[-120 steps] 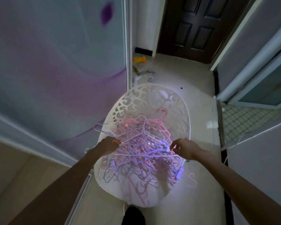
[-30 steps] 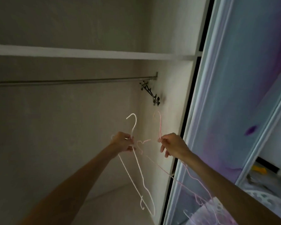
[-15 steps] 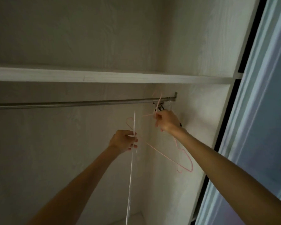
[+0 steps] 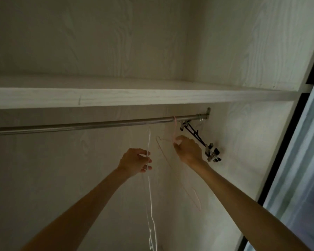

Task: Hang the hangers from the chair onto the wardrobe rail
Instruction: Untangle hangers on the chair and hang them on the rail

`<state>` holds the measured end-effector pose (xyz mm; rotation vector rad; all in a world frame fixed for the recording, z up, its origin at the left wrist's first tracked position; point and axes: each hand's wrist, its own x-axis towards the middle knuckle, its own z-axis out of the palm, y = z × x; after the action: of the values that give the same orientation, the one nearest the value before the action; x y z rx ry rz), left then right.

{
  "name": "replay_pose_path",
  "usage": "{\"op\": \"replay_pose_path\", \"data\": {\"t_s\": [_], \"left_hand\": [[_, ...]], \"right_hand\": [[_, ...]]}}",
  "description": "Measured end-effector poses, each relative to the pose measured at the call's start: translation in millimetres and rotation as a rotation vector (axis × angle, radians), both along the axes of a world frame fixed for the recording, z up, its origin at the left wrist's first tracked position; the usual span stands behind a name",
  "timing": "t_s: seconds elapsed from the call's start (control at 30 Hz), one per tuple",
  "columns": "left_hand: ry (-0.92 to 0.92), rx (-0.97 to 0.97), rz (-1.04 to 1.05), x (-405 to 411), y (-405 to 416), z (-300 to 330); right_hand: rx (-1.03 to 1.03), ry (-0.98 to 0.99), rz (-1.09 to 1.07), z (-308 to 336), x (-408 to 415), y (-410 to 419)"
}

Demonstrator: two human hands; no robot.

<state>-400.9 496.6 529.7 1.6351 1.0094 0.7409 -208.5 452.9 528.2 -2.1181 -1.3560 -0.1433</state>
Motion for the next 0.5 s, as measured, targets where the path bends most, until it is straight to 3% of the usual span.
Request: {"op": "replay_pose_path", "data": {"t_s": [0.13, 0.27, 0.5], "left_hand": [[0.008, 0.003, -0.035, 4, 11, 3], [0.008, 0.015, -0.044, 7, 17, 3], [-0.006, 0.033, -0.057, 18, 21, 4]], "right_hand": [[0.39, -0.306, 0.099, 30, 4, 11], [0.108, -0.607, 0.188, 50, 15, 33], [0.016, -0.724, 0.015, 55, 65, 18]]}}
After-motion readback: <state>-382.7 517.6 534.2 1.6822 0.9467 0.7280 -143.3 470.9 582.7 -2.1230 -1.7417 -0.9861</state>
